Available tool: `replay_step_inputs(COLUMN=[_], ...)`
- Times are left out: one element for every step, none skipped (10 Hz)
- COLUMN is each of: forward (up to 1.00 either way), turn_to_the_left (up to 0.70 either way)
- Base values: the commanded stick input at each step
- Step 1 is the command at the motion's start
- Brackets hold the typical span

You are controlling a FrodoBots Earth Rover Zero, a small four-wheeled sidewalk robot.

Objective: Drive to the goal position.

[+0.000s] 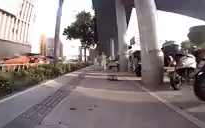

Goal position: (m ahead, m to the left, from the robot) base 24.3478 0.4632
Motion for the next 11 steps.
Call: replay_step_inputs(forward=[0.45,0.45,0.45,0.45,0.45,0.45,0.45,0.45,0.45,0.45,0.45], turn_to_the_left=[0.0,0.0,0.0,0.0,0.0,0.0,0.0,0.0,0.0,0.0,0.0])
